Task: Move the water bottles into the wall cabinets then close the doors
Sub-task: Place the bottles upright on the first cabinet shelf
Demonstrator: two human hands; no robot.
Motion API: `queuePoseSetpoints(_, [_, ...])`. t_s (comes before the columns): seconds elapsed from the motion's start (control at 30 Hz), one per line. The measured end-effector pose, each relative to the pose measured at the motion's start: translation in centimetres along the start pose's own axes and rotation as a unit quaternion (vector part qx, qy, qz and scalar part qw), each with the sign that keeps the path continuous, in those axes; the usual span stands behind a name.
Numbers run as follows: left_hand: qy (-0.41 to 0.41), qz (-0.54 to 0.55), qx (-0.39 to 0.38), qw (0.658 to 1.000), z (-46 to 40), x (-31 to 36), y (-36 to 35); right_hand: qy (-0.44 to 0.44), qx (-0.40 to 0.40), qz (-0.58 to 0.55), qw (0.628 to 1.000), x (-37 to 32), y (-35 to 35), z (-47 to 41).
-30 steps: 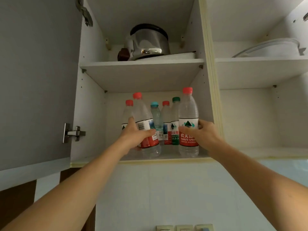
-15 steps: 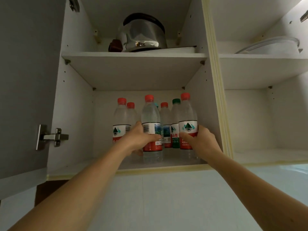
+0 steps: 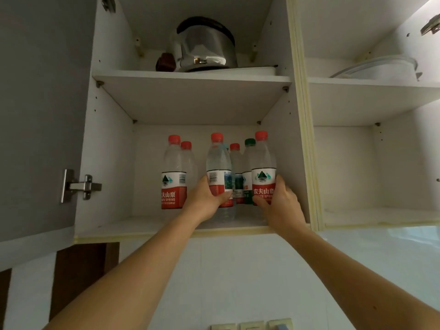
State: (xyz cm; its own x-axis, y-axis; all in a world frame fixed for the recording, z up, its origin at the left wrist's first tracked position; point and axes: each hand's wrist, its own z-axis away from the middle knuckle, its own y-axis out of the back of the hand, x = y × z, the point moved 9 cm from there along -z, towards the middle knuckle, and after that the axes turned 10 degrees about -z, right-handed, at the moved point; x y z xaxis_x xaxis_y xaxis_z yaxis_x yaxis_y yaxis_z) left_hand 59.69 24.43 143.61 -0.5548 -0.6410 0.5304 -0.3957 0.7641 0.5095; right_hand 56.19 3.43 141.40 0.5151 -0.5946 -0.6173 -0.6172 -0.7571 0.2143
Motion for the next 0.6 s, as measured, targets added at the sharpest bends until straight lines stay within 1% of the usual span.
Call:
queuePoseSetpoints(0.1, [-0.018, -0.071, 0.014, 0.997, 1.5, 0.2, 0.8, 0.033, -0.001, 0.014, 0.999, -0.3, 0.3, 0.6])
queuePoseSetpoints(0.2, [-0.038, -0.143, 0.070, 0.987, 2.9, 0.4, 3.4, 0.095, 0.032, 0.038, 0.994, -1.3, 0.6, 1.8])
queuePoseSetpoints(0.27, [-0.049, -0.153, 0.118, 0.980, 3.7, 0.2, 5.7, 0.146, 0.056, 0.049, 0.986, -2.3, 0.7, 2.7])
queuePoseSetpoints(0.33, [-0.051, -0.139, 0.154, 0.977, 4.6, -0.4, 7.8, 0.184, 0.060, 0.022, 0.981, -3.4, 0.4, 3.5])
queuePoseSetpoints(0.43, [-0.035, -0.154, 0.179, 0.971, 5.2, -1.6, 10.1, 0.212, 0.024, -0.022, 0.977, -6.1, -0.6, 3.7])
queuePoseSetpoints(0.53, [-0.002, -0.142, 0.175, 0.974, 4.4, -3.2, 11.1, 0.235, -0.045, -0.005, 0.971, -9.0, -3.3, 3.1])
queuePoseSetpoints(0.6, [0.024, -0.114, 0.165, 0.979, 3.4, -4.4, 10.8, 0.208, -0.073, 0.016, 0.975, -9.6, -5.1, 2.2])
